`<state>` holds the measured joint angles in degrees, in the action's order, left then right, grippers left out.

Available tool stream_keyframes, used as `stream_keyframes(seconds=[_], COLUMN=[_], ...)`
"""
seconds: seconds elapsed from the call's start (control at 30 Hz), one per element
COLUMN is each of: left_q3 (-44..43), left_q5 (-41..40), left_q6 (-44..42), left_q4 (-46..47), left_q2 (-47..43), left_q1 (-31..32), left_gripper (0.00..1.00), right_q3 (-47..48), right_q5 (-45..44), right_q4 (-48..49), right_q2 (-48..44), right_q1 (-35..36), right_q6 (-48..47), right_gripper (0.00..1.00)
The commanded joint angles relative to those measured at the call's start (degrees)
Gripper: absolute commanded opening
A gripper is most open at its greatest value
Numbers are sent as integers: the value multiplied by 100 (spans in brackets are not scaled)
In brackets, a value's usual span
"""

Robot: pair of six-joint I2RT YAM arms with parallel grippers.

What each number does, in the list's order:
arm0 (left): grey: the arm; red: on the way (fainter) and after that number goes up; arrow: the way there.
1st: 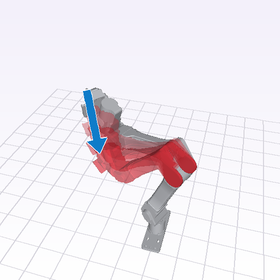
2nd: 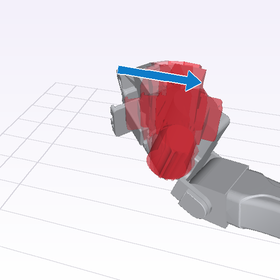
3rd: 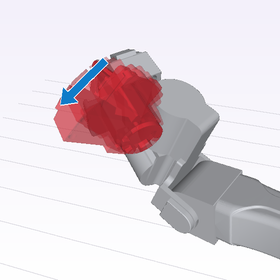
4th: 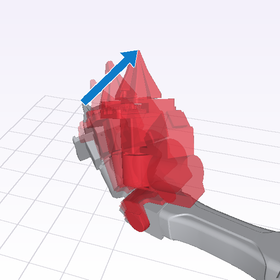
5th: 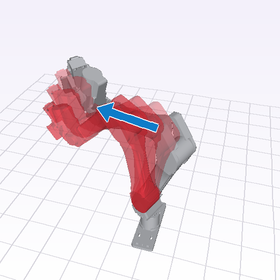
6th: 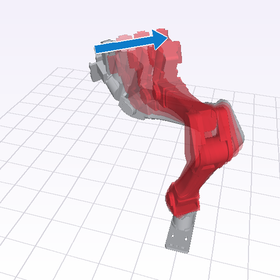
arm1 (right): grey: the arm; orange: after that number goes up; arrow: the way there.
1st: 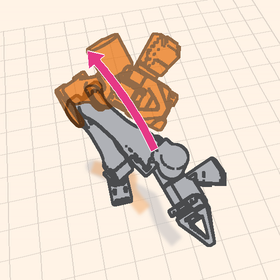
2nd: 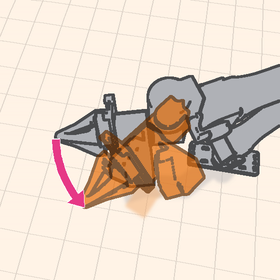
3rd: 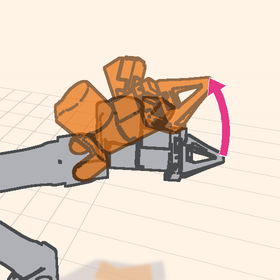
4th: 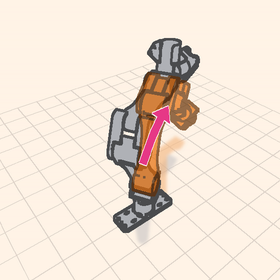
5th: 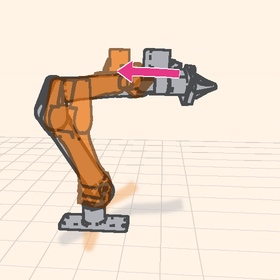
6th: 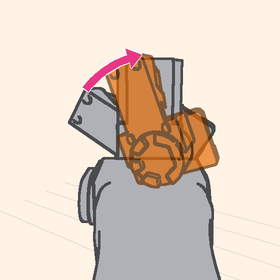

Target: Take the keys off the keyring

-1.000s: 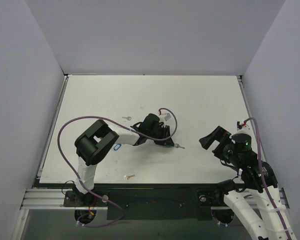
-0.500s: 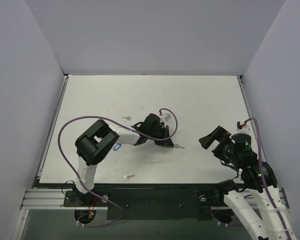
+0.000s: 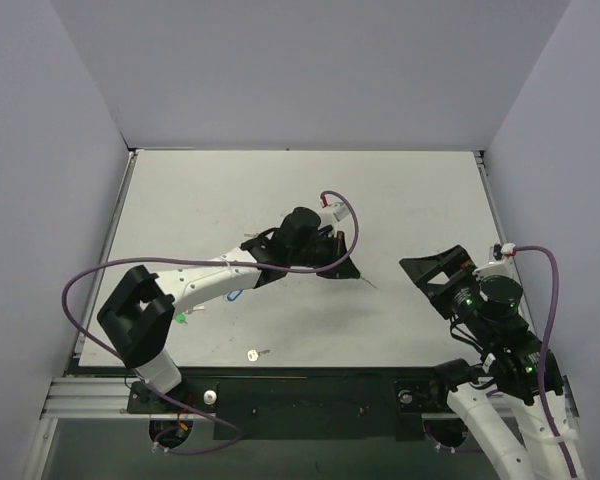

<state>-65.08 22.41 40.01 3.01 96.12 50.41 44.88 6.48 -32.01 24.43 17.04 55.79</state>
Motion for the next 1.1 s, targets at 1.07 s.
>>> stream_keyframes(seconds=[1.07], left_q3=[-1798], left_q5=[-1133], left_q6=[4128], left_q4=[-2243], left_q2=[-2940], left_q1=[364], left_gripper=[0], right_q3=[494], right_q5=[1321], right_q4=[6980], right_q2=[1933], right_q1=[2426], right_q6=[495], right_gripper=[95])
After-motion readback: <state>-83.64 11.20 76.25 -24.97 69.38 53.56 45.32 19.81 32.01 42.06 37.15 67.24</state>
